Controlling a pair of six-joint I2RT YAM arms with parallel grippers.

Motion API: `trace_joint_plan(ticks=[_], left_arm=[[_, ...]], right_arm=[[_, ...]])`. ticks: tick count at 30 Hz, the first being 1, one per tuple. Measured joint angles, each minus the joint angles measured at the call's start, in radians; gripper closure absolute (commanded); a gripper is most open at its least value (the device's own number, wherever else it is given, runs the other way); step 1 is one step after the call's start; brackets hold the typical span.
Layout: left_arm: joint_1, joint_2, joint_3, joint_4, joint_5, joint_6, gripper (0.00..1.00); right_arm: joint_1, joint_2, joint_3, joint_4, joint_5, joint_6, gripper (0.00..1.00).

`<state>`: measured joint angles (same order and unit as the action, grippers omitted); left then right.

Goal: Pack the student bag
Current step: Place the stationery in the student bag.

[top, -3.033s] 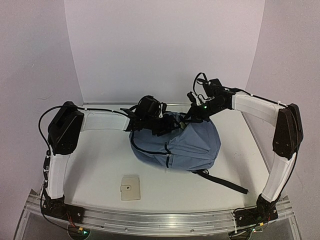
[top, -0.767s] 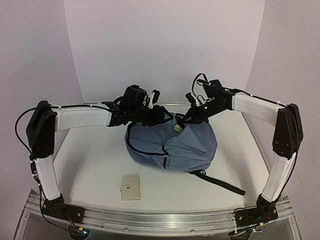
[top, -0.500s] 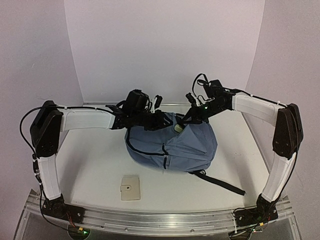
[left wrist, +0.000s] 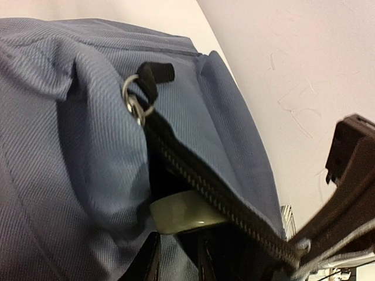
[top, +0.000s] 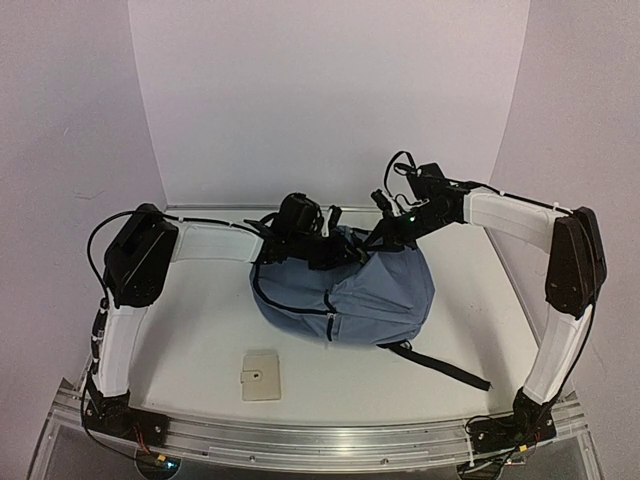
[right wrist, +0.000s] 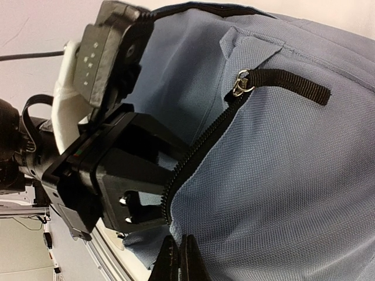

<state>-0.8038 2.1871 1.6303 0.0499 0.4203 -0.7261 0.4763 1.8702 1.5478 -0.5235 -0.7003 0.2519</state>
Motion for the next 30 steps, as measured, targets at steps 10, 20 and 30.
trace_joint_plan(ticks=[10, 20, 30], left_arm=[[0.014, 0.124, 0.144, 0.019, 0.019, -0.049, 0.70], [0.015, 0.124, 0.155, 0.024, 0.021, -0.067, 0.40], [0.019, -0.215, -0.043, -0.204, -0.102, 0.042, 0.10]], right_arm=[[-0.003, 0.000, -0.005, 0.003, -0.007, 0.000, 1.00], [-0.006, 0.000, -0.007, 0.015, 0.002, -0.001, 1.00], [-0.006, 0.002, -0.007, 0.009, 0.004, -0.005, 1.00]])
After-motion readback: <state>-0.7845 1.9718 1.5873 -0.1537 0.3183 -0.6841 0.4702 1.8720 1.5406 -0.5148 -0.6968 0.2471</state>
